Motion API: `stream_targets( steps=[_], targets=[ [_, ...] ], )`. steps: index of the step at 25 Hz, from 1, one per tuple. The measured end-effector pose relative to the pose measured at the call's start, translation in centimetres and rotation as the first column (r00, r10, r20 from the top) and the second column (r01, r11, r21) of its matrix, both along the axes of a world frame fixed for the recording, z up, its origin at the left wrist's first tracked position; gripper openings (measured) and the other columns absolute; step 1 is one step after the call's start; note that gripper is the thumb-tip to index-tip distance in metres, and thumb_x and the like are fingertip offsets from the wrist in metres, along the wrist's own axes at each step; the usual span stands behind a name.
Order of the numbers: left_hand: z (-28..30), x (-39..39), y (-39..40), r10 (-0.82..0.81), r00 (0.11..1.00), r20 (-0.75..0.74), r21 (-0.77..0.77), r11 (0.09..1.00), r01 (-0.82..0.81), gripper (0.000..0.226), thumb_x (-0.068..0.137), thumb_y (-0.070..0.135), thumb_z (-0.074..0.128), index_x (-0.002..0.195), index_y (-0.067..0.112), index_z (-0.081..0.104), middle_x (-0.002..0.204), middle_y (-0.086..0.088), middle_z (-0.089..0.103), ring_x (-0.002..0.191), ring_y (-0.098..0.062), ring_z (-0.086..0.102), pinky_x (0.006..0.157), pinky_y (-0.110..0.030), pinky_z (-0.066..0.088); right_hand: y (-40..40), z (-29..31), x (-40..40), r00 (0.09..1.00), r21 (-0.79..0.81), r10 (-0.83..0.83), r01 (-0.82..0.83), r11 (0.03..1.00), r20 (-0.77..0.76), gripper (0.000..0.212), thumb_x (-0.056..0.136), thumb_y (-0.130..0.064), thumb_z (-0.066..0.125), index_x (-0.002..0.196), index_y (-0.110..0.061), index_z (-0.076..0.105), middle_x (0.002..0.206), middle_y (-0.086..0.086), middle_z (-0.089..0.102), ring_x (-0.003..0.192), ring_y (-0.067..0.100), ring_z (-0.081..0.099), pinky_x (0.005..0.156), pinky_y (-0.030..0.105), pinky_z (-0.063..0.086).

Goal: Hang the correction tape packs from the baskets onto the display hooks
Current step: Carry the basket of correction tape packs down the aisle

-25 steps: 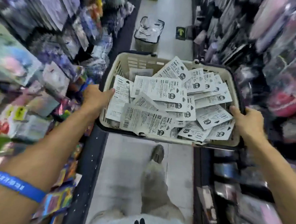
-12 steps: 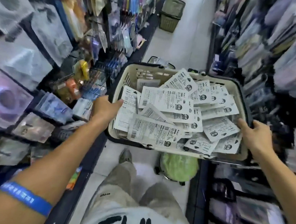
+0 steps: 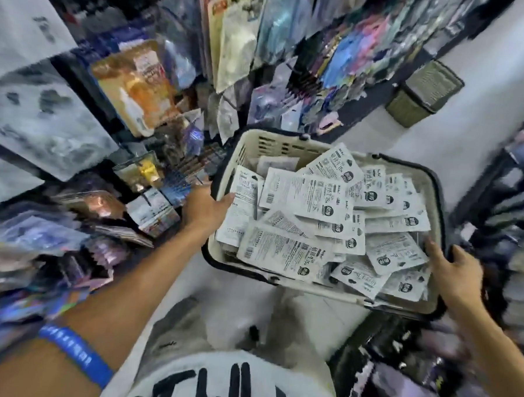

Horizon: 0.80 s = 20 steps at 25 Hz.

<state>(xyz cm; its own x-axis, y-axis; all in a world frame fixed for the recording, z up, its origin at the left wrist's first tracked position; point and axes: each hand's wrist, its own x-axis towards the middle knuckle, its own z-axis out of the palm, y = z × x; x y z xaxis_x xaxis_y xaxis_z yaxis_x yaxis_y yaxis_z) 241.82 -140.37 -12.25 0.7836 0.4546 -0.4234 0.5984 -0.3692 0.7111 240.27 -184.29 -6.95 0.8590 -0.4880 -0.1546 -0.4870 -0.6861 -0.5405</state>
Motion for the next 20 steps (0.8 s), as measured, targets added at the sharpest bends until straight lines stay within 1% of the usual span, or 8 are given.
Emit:
stream_targets(
  steps=[2, 4, 8, 10, 13, 16, 18, 20],
  targets=[
    [-1.6, -0.7, -1.7, 0.122, 0.989, -0.082, 0.045, 0.992, -0.119, 0.033, 0.092, 0.037, 0.072, 0.109, 0.008, 0.076, 0.102, -0.015, 0.077, 0.092, -0.033, 0.071, 0.074, -0.036, 0.057, -1.6, -2.7, 5.3, 0.991, 0.002, 0.112, -0.112, 0.994, -0.068, 0.053, 0.097, -0.048, 0.061, 0.072, -0.002, 0.055, 0.061, 0.015, 0.054, 0.060, 0.025, 0.049, 0.057, 0.044, 0.039],
    [-2.4, -2.3, -3.1, 0.214, 0.973, -0.089, 0.055, 0.976, -0.210, 0.029, 0.093, 0.034, 0.072, 0.108, 0.009, 0.077, 0.102, -0.017, 0.078, 0.096, -0.034, 0.073, 0.075, -0.033, 0.054, -1.8, -4.8, 8.4, 0.978, 0.048, 0.175, -0.171, 0.984, -0.110, 0.056, 0.096, -0.054, 0.060, 0.074, -0.002, 0.054, 0.059, 0.012, 0.053, 0.058, 0.027, 0.048, 0.058, 0.042, 0.038],
    [-3.0, -8.6, -3.9, 0.393, 0.910, -0.135, 0.107, 0.918, -0.381, 0.030, 0.092, 0.033, 0.075, 0.110, 0.010, 0.077, 0.101, -0.016, 0.078, 0.094, -0.032, 0.073, 0.074, -0.033, 0.052, 0.2, -7.4, 9.6, 0.922, 0.169, 0.360, -0.336, 0.927, -0.142, 0.045, 0.100, -0.041, 0.060, 0.066, -0.014, 0.047, 0.055, 0.004, 0.047, 0.050, 0.020, 0.041, 0.050, 0.035, 0.034],
    [-3.6, -12.7, -3.2, 0.496, 0.849, -0.179, 0.114, 0.868, -0.483, 0.031, 0.092, 0.034, 0.074, 0.112, 0.011, 0.077, 0.099, -0.012, 0.077, 0.095, -0.028, 0.071, 0.075, -0.031, 0.050, 2.6, -9.1, 9.0, 0.877, 0.198, 0.447, -0.414, 0.889, -0.174, 0.045, 0.099, -0.045, 0.059, 0.066, -0.016, 0.048, 0.055, 0.007, 0.050, 0.050, 0.022, 0.046, 0.050, 0.032, 0.036],
    [-6.7, -18.8, -1.4, 0.588, 0.756, -0.287, 0.143, 0.807, -0.573, 0.029, 0.092, 0.040, 0.072, 0.097, 0.012, 0.075, 0.078, -0.005, 0.071, 0.085, -0.032, 0.072, 0.062, -0.028, 0.049, 6.6, -13.7, 7.0, 0.820, 0.230, 0.542, -0.500, 0.835, -0.185, 0.040, 0.100, -0.043, 0.058, 0.079, -0.009, 0.060, 0.063, 0.012, 0.059, 0.062, 0.034, 0.059, 0.054, 0.035, 0.039],
    [-13.2, -24.6, 0.5, 0.633, 0.679, -0.372, 0.184, 0.767, -0.614, 0.033, 0.094, 0.042, 0.068, 0.101, 0.010, 0.075, 0.081, -0.007, 0.073, 0.085, -0.032, 0.070, 0.068, -0.032, 0.049, 11.6, -20.8, 4.8, 0.778, 0.218, 0.582, -0.542, 0.812, -0.237, 0.040, 0.101, -0.044, 0.056, 0.087, -0.007, 0.062, 0.073, 0.018, 0.064, 0.072, 0.038, 0.061, 0.064, 0.041, 0.045],
    [-20.2, -27.9, 1.9, 0.659, 0.625, -0.418, 0.212, 0.740, -0.639, 0.034, 0.095, 0.042, 0.067, 0.104, 0.010, 0.074, 0.077, -0.003, 0.069, 0.080, -0.029, 0.066, 0.070, -0.033, 0.049, 15.3, -27.4, 3.4, 0.760, 0.207, 0.594, -0.557, 0.804, -0.262, 0.041, 0.100, -0.045, 0.056, 0.089, -0.006, 0.061, 0.074, 0.019, 0.065, 0.074, 0.040, 0.063, 0.064, 0.042, 0.047],
    [-27.9, -30.6, 3.1, 0.663, 0.578, -0.476, 0.220, 0.726, -0.652, 0.036, 0.095, 0.043, 0.065, 0.107, 0.011, 0.074, 0.082, -0.004, 0.071, 0.079, -0.028, 0.064, 0.073, -0.034, 0.051, 18.1, -35.0, 1.9, 0.753, 0.191, 0.604, -0.573, 0.797, -0.263, 0.041, 0.099, -0.046, 0.056, 0.091, -0.006, 0.061, 0.078, 0.019, 0.066, 0.076, 0.039, 0.062, 0.063, 0.039, 0.042]
  ],
)
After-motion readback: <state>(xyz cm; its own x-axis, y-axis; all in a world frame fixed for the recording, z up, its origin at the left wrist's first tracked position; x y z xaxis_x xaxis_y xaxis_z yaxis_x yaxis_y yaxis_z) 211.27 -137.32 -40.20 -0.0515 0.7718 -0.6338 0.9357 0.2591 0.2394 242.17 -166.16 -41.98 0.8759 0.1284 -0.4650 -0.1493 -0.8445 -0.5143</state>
